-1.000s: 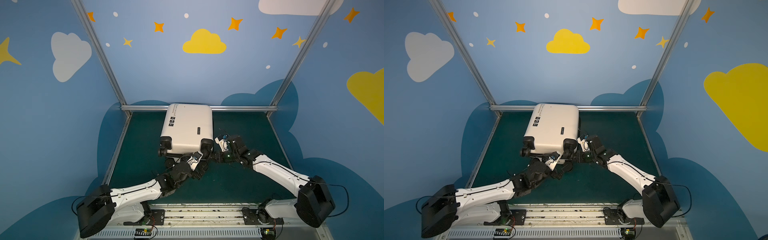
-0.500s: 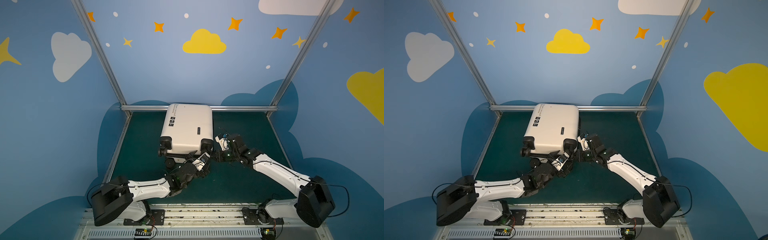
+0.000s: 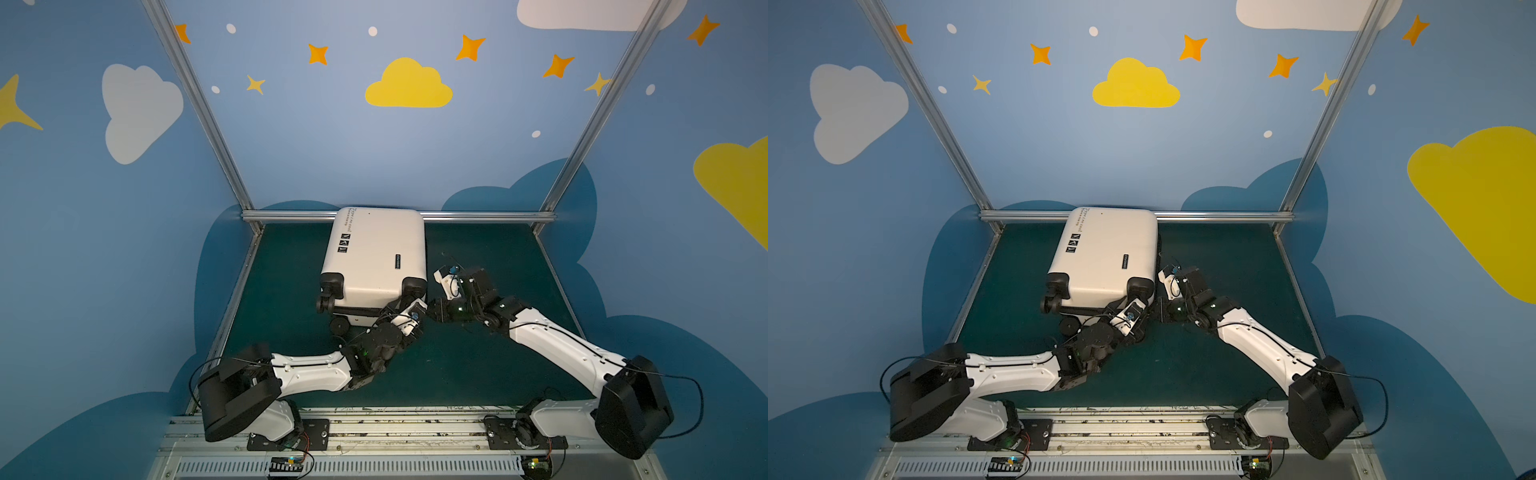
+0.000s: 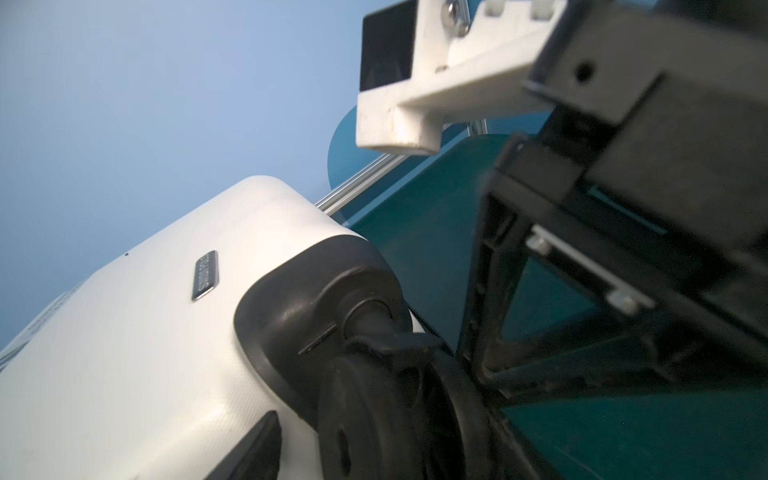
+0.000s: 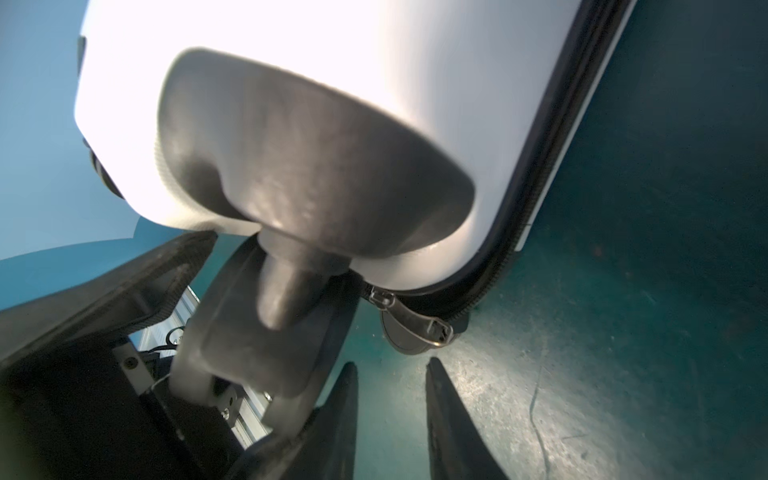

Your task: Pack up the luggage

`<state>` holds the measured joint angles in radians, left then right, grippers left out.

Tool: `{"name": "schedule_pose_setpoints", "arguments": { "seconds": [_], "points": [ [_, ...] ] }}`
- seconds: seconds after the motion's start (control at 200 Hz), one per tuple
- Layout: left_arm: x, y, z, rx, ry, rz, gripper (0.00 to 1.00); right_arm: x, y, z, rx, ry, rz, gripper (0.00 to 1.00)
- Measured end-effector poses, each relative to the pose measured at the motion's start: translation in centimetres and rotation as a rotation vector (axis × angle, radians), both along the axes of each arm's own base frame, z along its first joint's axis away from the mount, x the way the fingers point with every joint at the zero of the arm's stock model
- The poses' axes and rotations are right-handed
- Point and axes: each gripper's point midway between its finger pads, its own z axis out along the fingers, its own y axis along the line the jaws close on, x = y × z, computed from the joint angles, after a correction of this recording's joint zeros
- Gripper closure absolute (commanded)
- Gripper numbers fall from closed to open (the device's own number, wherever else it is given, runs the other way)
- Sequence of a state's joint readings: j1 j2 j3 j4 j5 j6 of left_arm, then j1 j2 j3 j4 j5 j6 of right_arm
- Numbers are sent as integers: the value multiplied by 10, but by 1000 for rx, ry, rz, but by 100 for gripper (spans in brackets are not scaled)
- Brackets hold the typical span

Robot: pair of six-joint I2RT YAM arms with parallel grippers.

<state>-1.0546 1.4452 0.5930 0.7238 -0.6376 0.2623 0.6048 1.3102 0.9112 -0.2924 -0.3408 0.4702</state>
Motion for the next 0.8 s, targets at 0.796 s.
{"name": "schedule_pose_setpoints", "arguments": {
  "seconds": [0.796],
  "points": [
    [8,-7,-1,84,-37,12,36,7,-3,10,51,-24,-9,73]
  ]
}}
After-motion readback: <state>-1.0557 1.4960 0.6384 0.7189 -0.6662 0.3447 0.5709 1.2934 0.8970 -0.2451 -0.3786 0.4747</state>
